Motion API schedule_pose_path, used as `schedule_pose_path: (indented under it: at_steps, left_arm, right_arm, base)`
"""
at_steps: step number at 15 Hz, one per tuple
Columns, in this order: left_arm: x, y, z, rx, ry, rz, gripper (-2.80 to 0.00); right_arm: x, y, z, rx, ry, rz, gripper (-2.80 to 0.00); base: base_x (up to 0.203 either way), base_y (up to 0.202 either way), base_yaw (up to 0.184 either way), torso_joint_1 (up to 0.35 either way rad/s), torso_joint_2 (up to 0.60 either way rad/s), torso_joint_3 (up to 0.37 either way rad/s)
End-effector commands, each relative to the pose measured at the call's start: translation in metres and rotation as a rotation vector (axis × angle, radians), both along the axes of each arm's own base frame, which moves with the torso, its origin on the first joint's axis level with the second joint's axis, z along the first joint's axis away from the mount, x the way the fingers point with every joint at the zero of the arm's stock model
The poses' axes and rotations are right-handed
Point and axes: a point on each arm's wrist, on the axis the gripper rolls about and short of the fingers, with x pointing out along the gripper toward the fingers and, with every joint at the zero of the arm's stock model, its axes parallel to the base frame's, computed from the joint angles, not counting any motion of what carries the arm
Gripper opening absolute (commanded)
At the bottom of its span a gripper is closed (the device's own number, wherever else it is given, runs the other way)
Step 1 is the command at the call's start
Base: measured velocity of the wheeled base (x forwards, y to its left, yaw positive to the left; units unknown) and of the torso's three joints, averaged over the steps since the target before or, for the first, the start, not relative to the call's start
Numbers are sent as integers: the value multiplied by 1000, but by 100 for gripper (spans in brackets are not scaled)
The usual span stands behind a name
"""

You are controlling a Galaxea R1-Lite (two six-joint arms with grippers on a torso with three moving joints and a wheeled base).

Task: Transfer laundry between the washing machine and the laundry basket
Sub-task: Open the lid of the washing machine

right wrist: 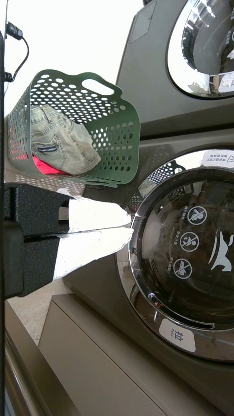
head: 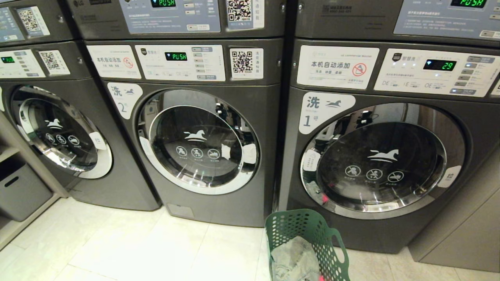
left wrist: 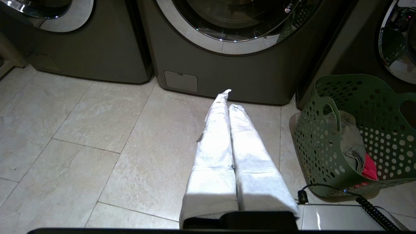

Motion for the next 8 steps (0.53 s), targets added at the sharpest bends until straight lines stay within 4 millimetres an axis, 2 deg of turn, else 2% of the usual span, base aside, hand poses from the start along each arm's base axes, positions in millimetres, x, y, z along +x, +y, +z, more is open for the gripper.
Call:
schedule_pose_path:
  at_steps: [1,8]
  left_arm:
    - [0,0,0,0,2,0,-280]
    - [0,0,0,0,2,0,-280]
  right_arm:
    - [0,0,0,-1,2,-1,-280]
    - [0,0,0,2,2,-1,-280]
  base:
    - [0,0,0,0,0,0]
    - [0,0,0,0,0,0]
